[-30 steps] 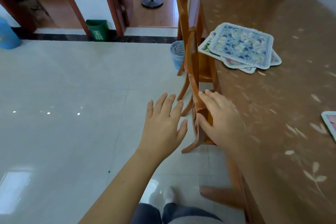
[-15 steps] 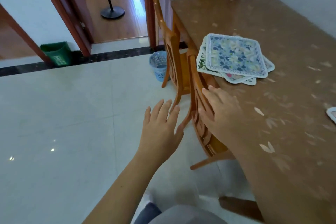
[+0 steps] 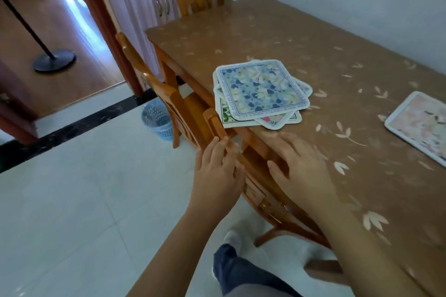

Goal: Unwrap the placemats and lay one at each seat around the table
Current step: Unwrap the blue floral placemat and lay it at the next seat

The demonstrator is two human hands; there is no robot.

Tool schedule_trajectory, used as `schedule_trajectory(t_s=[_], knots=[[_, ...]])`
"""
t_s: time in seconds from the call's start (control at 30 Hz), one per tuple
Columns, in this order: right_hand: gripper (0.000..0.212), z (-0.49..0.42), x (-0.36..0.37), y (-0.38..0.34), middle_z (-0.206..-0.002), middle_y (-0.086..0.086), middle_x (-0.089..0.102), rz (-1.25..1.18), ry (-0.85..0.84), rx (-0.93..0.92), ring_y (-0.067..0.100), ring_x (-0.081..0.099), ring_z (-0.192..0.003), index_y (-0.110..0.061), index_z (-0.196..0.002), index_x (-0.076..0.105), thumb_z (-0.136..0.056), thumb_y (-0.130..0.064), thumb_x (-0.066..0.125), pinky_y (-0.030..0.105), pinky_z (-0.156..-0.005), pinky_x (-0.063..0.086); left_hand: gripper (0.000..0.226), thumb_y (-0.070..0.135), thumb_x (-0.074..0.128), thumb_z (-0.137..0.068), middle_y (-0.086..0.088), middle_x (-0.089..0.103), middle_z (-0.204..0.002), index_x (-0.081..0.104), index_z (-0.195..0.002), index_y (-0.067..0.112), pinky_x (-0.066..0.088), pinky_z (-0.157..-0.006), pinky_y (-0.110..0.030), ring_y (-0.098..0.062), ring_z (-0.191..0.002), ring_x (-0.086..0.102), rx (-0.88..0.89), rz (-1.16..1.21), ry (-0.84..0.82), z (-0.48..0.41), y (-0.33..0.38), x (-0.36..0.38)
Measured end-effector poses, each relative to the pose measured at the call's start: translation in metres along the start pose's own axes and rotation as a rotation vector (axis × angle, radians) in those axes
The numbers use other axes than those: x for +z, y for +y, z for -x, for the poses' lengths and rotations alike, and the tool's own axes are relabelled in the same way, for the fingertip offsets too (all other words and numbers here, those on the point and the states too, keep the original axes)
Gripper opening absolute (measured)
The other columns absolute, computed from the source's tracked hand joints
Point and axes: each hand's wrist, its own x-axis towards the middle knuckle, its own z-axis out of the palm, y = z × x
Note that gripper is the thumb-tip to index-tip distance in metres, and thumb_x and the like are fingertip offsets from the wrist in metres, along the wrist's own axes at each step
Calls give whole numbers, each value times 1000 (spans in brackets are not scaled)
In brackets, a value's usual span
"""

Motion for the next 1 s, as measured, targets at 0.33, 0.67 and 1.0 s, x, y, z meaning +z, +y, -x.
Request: schedule_trajectory(t_s=[0.33,0.67,1.0], knots=[[41,-108,21,25,-126,14,56,-69,129,57,33,51,-117,-11,-119,53,-84,-31,55,54,-95,40,44,20,59,-86,-18,46,-136,49,-126,7,20,-105,-53,-35,-130,33,40,20,-65,-135,-35,27],[46,-177,42,18,-130,15,53,-40,76,47,32,45,-123,-10,-124,50,-82,-25,63,57,-101,35,43,23,53,-90,-15,42,-140,45,-129,7,16,-109,-49,-31,-133,27,71,44,-162,-198,-84,56],[50,-230,88,-7,-136,12,47,76,-15,133,29,38,-128,-13,-129,43,-86,-34,56,54,-107,23,41,23,50,-90,-15,45,-134,47,-127,6,26,-104,-49,-28,-128,34,285,73,-353,-264,-153,72]])
